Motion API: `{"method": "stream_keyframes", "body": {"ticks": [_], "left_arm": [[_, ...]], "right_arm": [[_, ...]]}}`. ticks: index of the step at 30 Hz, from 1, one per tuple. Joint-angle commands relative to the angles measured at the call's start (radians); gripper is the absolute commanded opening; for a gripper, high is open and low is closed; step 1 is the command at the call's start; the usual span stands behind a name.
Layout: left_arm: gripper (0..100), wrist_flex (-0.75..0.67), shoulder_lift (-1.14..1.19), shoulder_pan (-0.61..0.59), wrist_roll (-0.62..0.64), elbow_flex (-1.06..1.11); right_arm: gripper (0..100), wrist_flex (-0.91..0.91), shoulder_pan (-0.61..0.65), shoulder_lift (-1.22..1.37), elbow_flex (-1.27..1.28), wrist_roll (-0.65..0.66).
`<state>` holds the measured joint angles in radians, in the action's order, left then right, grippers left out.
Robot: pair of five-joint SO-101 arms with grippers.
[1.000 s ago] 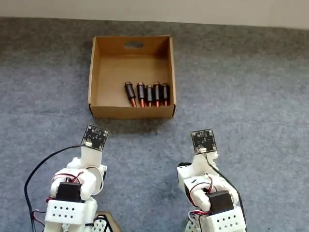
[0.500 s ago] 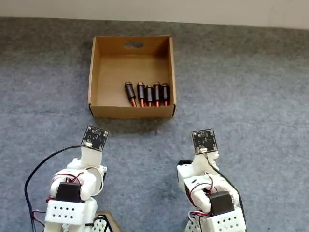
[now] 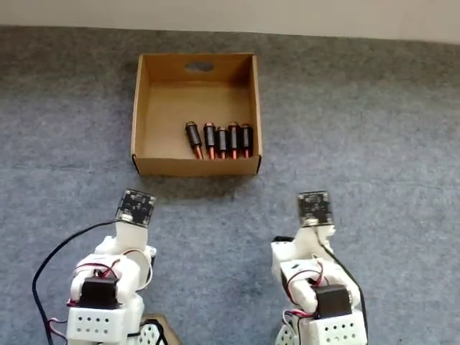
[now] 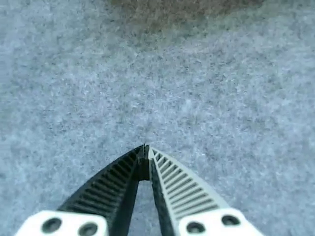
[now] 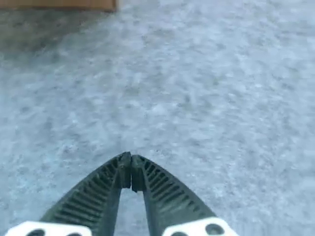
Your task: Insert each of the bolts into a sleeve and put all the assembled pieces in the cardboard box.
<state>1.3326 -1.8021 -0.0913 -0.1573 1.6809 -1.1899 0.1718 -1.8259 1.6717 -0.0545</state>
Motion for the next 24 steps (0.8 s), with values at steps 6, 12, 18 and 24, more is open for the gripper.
{"method": "stream_keyframes", "body": {"ticks": [6, 12, 18, 24], "left_arm": [[1, 0.009, -0.015, -0.137, -0.003, 0.015], [1, 0.008, -0.013, -0.139, -0.003, 0.015], [1, 0.008, -0.013, -0.139, -0.003, 0.015], [1, 0.008, -0.013, -0.139, -0.003, 0.015]], "right_arm": [[0.7, -0.005, -0.013, -0.008, 0.137, 0.011], [0.7, -0.005, 0.062, -0.004, 0.137, 0.011], [0.7, -0.005, 0.062, -0.004, 0.137, 0.011], [0.7, -0.005, 0.062, -0.004, 0.137, 0.011]]}}
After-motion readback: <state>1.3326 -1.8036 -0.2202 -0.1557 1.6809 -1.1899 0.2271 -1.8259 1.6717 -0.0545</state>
